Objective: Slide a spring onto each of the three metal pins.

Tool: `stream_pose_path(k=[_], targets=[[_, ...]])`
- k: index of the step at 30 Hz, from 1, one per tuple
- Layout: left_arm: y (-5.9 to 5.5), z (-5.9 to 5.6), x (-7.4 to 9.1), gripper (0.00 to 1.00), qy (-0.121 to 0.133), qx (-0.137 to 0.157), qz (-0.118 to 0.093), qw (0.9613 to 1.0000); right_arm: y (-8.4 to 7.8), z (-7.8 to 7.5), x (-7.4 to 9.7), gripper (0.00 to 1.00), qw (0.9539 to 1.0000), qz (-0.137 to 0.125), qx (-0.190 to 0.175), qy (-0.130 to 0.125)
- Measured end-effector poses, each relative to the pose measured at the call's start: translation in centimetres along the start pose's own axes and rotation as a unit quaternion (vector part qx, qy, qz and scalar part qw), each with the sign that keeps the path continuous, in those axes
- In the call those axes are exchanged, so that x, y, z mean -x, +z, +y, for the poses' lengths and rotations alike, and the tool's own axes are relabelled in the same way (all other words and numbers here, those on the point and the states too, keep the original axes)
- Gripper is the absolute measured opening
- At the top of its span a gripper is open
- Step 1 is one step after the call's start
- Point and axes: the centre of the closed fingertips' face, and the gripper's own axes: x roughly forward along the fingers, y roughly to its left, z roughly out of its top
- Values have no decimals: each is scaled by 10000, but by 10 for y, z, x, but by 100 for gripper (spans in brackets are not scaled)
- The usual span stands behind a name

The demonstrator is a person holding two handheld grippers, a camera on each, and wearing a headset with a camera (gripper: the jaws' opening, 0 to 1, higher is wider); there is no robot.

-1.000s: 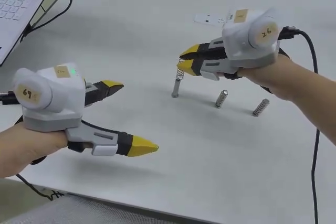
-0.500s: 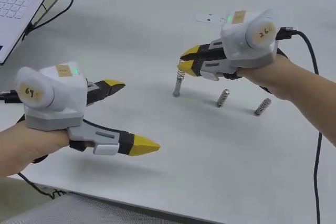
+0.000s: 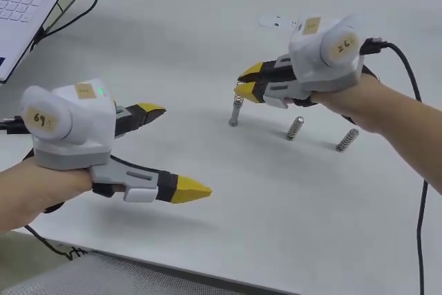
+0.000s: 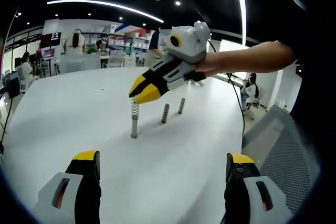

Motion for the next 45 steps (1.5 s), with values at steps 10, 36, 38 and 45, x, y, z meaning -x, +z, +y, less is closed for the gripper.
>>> stream_pose_path(k=[10,36,38,45], targets=[[0,1,1,97,23,-2,-2,10000,-12,3,-5,8,9999,159,-17,-22],[-3,0,1,97,9,11,-3,10000,-37,18,-27,8,9982,590,41,90],[-3,0,1,96,5,13,-2,10000,-36,18,-27,8,9985,541,30,76],[-1,0,0,97,-7,13,-15,10000,-35,16,-27,9,9985,546,-23,33]])
